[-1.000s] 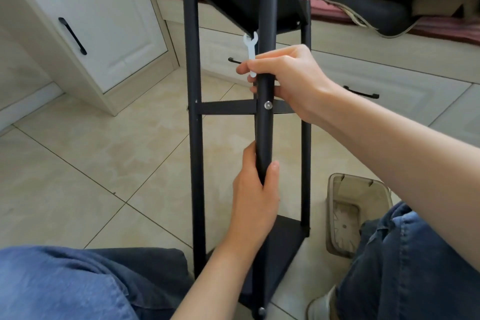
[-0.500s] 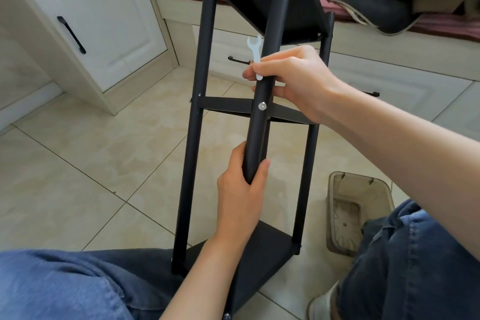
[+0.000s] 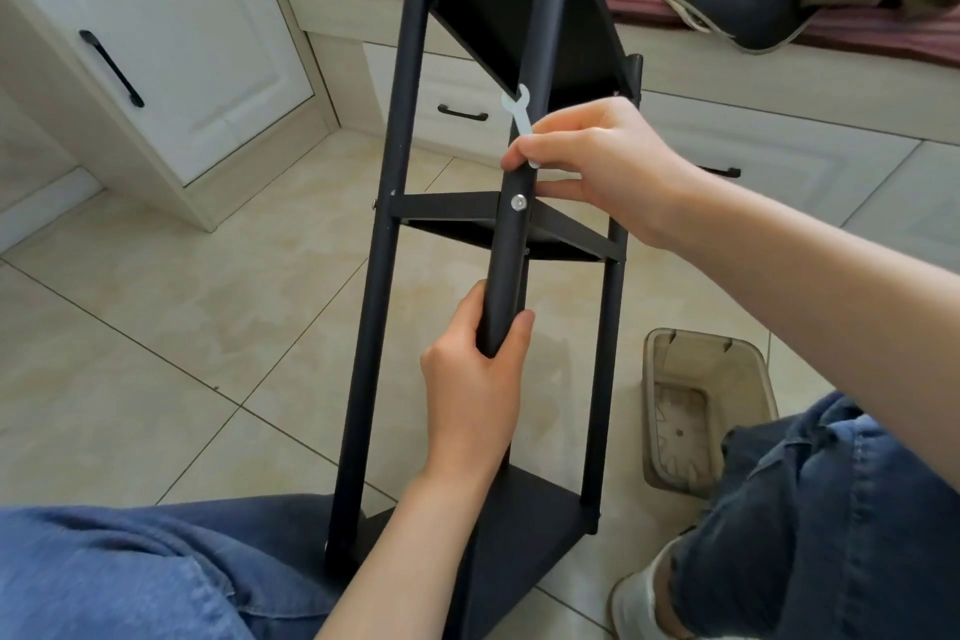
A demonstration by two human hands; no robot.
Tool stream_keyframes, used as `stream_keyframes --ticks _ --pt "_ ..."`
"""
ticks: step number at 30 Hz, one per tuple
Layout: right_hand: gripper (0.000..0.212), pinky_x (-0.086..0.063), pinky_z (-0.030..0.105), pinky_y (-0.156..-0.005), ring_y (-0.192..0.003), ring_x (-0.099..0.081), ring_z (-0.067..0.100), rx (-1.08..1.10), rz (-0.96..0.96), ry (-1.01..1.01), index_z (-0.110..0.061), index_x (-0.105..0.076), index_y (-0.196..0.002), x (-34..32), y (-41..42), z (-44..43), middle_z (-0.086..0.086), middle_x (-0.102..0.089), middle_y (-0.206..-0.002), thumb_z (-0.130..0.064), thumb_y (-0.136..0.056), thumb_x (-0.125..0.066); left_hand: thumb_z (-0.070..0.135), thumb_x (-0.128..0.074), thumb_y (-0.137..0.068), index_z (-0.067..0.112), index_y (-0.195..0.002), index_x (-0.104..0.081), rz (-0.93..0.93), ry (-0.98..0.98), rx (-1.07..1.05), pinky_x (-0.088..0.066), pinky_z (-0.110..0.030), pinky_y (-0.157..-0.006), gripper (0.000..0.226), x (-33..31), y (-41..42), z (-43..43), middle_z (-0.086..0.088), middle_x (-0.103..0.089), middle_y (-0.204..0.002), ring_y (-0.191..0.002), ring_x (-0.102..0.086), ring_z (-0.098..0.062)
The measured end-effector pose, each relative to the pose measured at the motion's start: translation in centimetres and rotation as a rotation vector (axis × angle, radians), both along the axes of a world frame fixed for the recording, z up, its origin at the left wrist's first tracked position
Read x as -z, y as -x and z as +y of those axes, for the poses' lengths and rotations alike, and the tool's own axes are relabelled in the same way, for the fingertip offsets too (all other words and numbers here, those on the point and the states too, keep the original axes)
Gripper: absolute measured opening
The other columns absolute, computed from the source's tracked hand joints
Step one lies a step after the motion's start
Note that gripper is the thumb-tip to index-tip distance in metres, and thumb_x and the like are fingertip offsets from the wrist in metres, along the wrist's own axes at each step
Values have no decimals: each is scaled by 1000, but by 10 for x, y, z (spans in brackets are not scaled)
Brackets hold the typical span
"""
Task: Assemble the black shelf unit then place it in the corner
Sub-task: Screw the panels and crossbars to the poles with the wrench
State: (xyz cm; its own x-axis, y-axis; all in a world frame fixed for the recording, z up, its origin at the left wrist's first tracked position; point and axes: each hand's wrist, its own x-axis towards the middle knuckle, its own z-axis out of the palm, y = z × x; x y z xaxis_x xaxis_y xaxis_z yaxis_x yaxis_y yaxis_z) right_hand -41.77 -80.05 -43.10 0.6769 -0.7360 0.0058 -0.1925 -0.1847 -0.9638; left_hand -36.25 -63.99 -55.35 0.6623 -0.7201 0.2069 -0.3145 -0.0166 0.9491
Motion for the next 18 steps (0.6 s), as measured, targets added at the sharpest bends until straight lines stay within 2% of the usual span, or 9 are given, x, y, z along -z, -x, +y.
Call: stream_keyframes --ticks 5,9,12,14,18 --pt "15 -59 23 -81 -99 -68 11 70 1 59 -10 -78 -86 9 7 -1 5 -72 -102 -13 -91 -64 23 -66 -98 18 -106 -68 16 7 25 -39 -12 -52 10 -2 2 -6 22 -51 -60 -53 -48 -3" --pt "17 -57 44 -90 -95 -68 26 168 -11 189 -14 -78 -85 22 9 4 11 -73 -93 -18 -91 -63 27 -65 -98 23 -107 -69 42 14 48 -40 -16 -53 11 -2 2 -9 21 -51 -60 -54 -47 -4" --pt "20 -55 41 -92 -87 -68 19 267 -65 239 -13 -76 -80 35 10 10 4 -71 -80 -18 -93 -61 27 -66 -98 18 -115 -69 44 2 47 -42 -13 -55 19 0 -7 -12 25 -53 -61 -56 -53 -2" --pt "21 -55 43 -92 -92 -69 20 376 -123 211 -13 -76 -82 47 11 15 6 -74 -85 -19 -95 -60 25 -66 -98 18 -115 -69 43 -1 37 -42 -15 -54 19 0 -12 -12 24 -53 -60 -55 -52 -4" --pt "17 -54 44 -89 -87 -69 16 548 -184 36 -13 -77 -87 86 16 36 1 -74 -84 -17 -94 -62 26 -66 -98 24 -105 -70 25 2 27 -42 -22 -52 9 -2 -19 -10 18 -52 -58 -55 -51 -10"
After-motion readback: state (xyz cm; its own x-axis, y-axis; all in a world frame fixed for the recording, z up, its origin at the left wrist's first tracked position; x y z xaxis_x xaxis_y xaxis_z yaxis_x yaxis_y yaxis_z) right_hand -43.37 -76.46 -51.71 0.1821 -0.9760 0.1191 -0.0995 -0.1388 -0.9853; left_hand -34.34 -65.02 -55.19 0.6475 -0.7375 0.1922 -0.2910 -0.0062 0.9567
